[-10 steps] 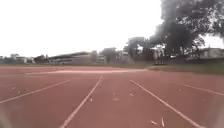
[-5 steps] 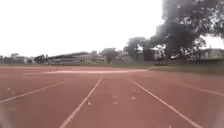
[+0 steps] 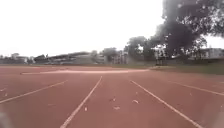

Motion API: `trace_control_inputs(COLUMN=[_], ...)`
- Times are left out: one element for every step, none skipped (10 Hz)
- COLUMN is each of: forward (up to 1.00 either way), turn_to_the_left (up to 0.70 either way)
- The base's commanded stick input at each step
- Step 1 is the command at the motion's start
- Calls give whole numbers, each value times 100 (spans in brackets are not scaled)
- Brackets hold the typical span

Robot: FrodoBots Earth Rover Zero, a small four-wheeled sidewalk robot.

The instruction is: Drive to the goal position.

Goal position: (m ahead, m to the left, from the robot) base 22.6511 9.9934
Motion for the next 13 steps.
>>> trace_control_inputs(forward=[45, 45, 45, 45, 45, 45, 45, 45, 45, 45, 45, 45, 45], turn_to_the_left=[0, 0, 0, 0, 0, 0, 0, 0, 0, 0, 0, 0, 0])
